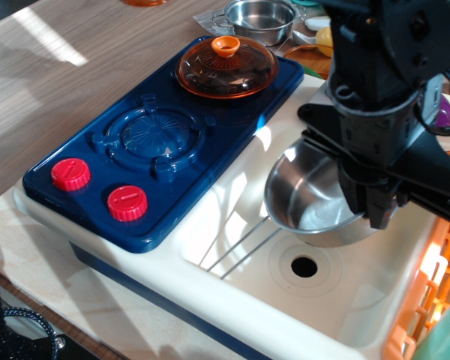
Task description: Put pan on stove from sink
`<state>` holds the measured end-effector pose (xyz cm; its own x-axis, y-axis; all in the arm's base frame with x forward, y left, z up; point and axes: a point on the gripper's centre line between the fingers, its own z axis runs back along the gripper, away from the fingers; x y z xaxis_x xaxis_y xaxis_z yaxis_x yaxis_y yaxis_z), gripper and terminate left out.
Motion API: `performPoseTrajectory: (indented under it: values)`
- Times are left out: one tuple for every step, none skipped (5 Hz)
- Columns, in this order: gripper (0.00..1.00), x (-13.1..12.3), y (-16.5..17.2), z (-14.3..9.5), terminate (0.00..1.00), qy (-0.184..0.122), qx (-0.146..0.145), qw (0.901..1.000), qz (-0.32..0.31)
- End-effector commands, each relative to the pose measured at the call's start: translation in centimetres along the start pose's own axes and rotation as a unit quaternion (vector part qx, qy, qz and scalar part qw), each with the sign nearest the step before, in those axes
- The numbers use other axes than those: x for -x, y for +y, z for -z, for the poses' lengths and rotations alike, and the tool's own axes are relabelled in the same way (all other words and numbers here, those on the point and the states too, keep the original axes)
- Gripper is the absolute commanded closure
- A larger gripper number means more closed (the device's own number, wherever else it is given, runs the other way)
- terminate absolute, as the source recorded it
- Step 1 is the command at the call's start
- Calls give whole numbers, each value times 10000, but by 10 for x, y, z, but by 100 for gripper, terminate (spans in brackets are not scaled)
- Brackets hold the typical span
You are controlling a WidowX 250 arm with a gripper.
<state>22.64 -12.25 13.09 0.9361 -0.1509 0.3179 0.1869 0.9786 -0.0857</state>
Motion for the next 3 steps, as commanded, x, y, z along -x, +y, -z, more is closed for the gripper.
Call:
performPoseTrajectory:
  values:
    - [100, -12, 6, -40, 0, -55, -334, 9991, -242]
    - [100, -15, 6, -58, 0, 20, -630, 9975, -328]
    - [100, -19, 13, -72, 0, 77, -895, 9955, -315]
